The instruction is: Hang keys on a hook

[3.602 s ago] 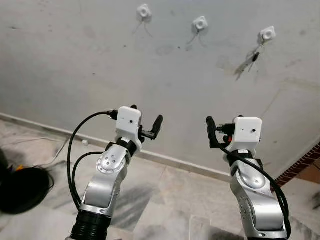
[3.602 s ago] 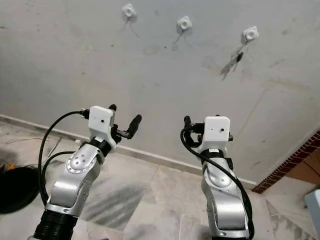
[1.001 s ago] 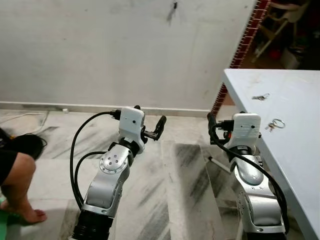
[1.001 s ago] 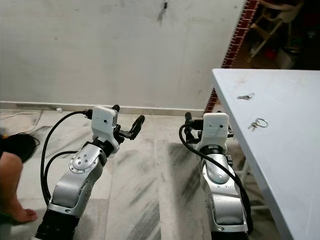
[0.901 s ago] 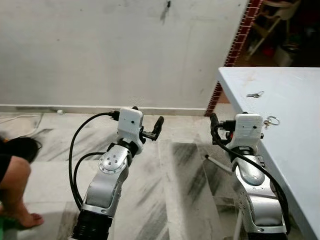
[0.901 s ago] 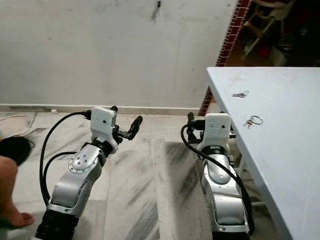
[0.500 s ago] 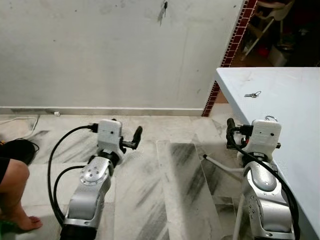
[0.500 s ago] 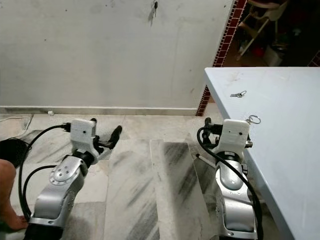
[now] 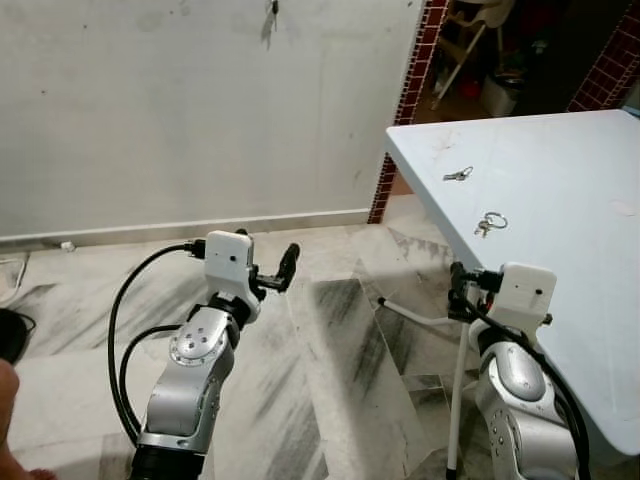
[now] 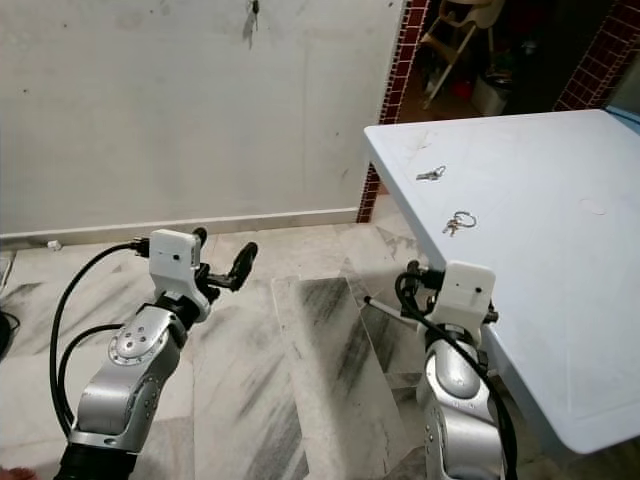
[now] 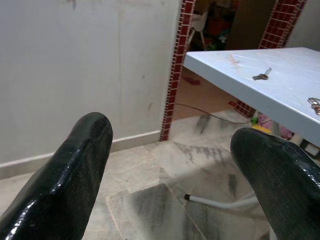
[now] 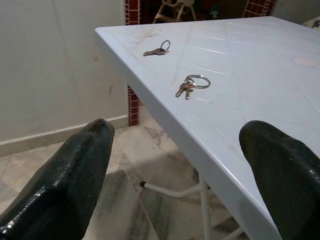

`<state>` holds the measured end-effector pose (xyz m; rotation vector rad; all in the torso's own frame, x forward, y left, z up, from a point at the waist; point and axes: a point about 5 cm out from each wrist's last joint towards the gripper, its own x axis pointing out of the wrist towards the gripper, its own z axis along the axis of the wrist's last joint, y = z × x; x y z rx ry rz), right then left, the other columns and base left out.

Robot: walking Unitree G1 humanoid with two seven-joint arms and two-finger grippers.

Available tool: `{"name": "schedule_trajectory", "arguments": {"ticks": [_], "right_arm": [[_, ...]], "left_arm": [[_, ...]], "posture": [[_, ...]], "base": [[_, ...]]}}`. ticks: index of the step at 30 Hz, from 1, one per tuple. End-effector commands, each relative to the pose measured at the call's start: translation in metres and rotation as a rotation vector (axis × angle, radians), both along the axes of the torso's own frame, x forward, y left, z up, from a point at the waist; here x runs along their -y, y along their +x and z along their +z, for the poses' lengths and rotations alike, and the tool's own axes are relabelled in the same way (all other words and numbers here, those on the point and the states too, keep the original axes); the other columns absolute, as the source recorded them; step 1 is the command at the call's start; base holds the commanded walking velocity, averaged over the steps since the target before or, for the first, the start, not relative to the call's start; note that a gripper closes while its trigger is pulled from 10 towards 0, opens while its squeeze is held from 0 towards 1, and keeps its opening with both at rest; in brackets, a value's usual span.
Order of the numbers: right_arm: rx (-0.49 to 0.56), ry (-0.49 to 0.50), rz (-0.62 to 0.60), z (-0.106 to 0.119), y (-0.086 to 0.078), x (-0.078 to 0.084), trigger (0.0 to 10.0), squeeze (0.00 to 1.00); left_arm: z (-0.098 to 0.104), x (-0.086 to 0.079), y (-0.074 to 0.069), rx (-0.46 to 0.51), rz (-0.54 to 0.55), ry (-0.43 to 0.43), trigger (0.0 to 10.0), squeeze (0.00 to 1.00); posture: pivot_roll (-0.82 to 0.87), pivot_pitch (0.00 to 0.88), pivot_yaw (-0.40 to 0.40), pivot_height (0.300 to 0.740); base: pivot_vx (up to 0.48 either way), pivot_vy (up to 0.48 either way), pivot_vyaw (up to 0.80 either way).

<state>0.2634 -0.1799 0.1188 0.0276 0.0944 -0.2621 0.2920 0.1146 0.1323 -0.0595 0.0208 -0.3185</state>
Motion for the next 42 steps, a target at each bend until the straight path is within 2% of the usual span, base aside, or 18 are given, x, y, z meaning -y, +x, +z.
{"name": "schedule_trajectory", "arguments": {"ticks": [1, 24, 32, 42], "right_arm": [[0.012, -0.005, -0.004, 0.005, 0.0, 0.001, 10.0, 0.0], [0.041, 0.005, 0.029, 0.008, 0.005, -0.006, 10.0, 0.0], [0.019, 0.023, 0.033, 0.006, 0.008, -0.009, 10.0, 0.0], [0.025, 0.011, 0.034, 0.009, 0.012, -0.007, 10.0, 0.0]], "left_arm": [[0.005, 0.003, 0.001, 0.013, -0.011, -0.002, 10.0, 0.0], [0.007, 0.004, 0.005, -0.006, -0.028, -0.002, 10.0, 0.0], [0.006, 0.003, 0.006, -0.018, -0.031, 0.002, 10.0, 0.0], [0.006, 0.004, 0.008, -0.024, -0.038, 0.003, 10.0, 0.0]], "posture": [[0.03, 0.024, -0.057, 0.74], [0.04, 0.024, -0.046, 0.74], [0.04, 0.02, -0.044, 0.74], [0.04, 0.027, -0.043, 0.74]], "base": [[0.0, 0.0, -0.8], [0.0, 0.0, -0.75], [0.0, 0.0, -0.67], [0.0, 0.0, -0.8]]}}
